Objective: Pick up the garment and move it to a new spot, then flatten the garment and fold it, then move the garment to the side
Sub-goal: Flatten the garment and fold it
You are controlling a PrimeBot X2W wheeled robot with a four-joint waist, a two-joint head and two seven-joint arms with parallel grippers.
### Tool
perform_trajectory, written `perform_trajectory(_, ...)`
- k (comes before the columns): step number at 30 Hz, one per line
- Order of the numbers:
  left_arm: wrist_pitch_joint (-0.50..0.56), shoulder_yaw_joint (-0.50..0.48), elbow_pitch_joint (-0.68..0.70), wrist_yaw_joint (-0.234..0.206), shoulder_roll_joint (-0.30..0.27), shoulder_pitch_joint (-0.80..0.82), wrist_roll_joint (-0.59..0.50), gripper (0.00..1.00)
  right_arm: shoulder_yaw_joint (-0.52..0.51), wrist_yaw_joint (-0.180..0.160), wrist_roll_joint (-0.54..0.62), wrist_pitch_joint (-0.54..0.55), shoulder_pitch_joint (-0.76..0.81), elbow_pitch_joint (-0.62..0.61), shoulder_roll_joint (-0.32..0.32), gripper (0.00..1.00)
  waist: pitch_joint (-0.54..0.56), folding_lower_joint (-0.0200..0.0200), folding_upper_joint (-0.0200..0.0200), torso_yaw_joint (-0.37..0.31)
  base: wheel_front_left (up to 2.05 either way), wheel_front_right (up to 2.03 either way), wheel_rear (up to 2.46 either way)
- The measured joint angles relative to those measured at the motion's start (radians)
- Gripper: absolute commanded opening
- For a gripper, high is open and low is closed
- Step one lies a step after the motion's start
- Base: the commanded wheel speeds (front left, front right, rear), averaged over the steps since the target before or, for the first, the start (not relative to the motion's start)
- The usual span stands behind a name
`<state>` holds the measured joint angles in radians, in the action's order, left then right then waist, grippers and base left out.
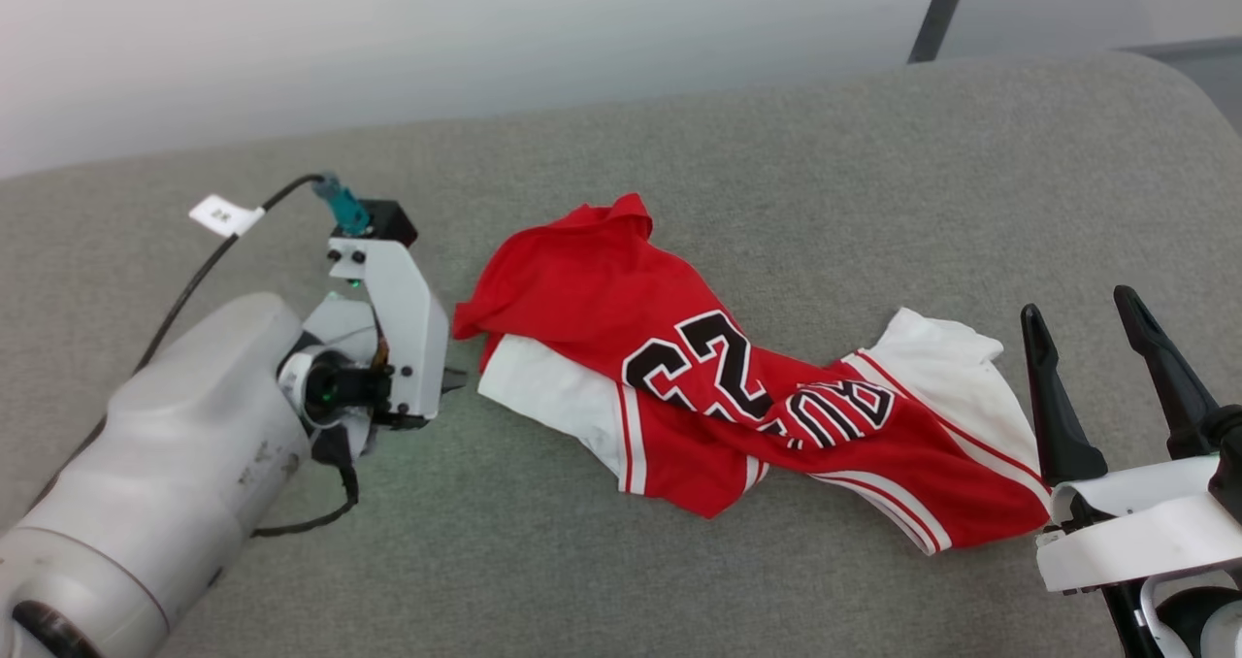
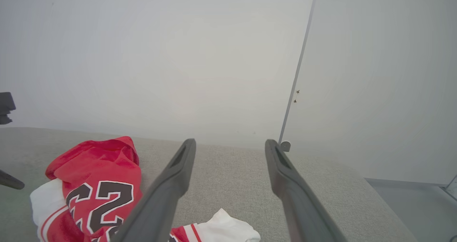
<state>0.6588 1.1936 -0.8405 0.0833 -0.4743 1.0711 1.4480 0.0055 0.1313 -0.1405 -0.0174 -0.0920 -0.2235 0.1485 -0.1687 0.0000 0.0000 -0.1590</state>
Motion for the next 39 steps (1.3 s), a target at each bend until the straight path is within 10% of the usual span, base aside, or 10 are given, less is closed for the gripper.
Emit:
perform_trajectory(1,-0.005,0.000,0.008,0.002,0.000,0.001,-0.002,0.04,0.000,0.000,0.001,0.001,0.000,0.000,0.000,1.00,0.004,0.0000,0.0000,0.004,0.00,0.00,0.00)
perform_trajectory(4,-0.007,-0.008,0.031,-0.005,0.001,0.008,0.002,1.00,0.001,0.000,0.001,0.006,0.001,-0.001,0.000,1.00,0.017,0.0000,0.0000,0.012,0.00,0.00,0.00)
perform_trajectory(19,0.049,-0.036,0.110,-0.133,-0.016,-0.022,0.062,1.00,0.002,0.000,0.001,-0.002,0.001,-0.009,-0.006,1.00,-0.004,0.0000,0.0000,-0.019,0.00,0.00,0.00)
perform_trajectory(30,0.023,-0.043,0.090,-0.140,-0.033,-0.036,0.057,1.00,0.003,0.000,0.003,-0.018,-0.007,0.003,-0.011,1.00,-0.057,0.0000,0.0000,-0.050,0.00,0.00,0.00)
perform_trajectory(31,0.023,-0.045,0.088,-0.139,-0.033,-0.036,0.058,0.95,0.004,0.000,0.003,-0.018,-0.008,0.005,-0.012,1.00,-0.060,0.0000,0.0000,-0.051,0.00,0.00,0.00)
perform_trajectory(32,0.023,-0.046,0.085,-0.138,-0.032,-0.035,0.058,0.48,0.004,0.000,0.003,-0.018,-0.012,0.006,-0.012,1.00,-0.063,0.0000,0.0000,-0.052,0.00,0.00,0.00)
perform_trajectory(34,0.023,-0.048,0.080,-0.136,-0.032,-0.035,0.059,0.00,0.005,0.000,0.006,-0.023,-0.018,0.007,-0.012,1.00,-0.068,0.0000,0.0000,-0.053,0.00,0.00,0.00)
perform_trajectory(39,0.036,-0.052,0.066,-0.127,-0.026,-0.034,0.067,0.00,0.005,0.000,0.006,-0.026,-0.019,0.012,-0.013,1.00,-0.072,0.0000,0.0000,-0.052,0.00,0.00,0.00)
